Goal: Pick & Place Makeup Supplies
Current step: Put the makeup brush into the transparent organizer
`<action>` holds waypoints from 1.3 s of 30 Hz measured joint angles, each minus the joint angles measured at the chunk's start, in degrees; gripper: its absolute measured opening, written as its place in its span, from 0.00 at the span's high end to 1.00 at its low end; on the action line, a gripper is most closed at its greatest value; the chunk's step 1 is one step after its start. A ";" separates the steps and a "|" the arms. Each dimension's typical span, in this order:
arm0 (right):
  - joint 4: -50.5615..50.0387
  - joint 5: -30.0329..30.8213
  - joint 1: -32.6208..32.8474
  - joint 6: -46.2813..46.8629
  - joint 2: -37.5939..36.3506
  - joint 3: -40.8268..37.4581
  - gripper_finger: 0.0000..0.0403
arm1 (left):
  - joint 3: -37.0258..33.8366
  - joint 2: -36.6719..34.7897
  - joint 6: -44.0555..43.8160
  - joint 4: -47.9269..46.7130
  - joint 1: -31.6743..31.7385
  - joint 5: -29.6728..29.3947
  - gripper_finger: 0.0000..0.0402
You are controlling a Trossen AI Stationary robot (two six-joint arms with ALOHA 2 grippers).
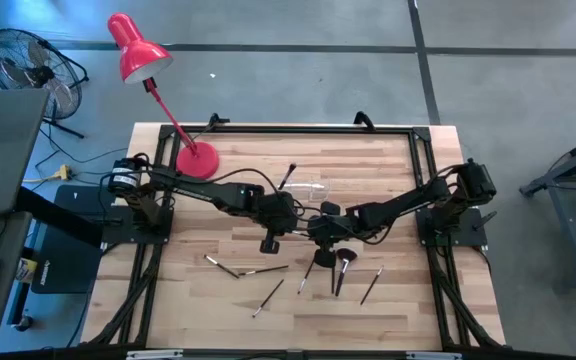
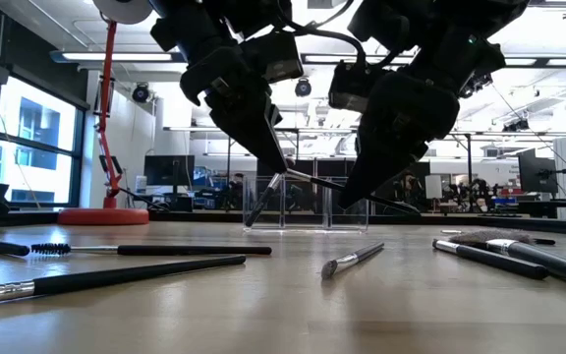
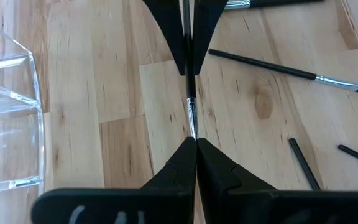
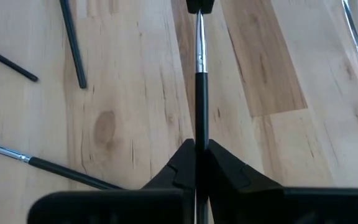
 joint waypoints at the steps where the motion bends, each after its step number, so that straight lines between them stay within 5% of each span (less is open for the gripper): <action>1: 0.00 0.00 0.00 0.04 0.00 0.00 0.97 | 0.00 0.00 -0.33 0.01 0.00 0.01 1.00; 19: -0.15 0.91 -0.02 4.33 0.00 -0.04 0.93 | -0.09 -2.09 -2.62 -1.26 0.02 0.05 0.75; 30: -1.11 3.24 -0.02 8.90 0.02 -0.04 0.94 | -0.37 -10.30 -3.12 -5.42 1.28 -0.63 0.74; 39: -0.55 4.77 0.22 12.26 0.02 -0.04 0.96 | -14.63 -21.97 -9.17 2.90 3.14 -0.11 0.74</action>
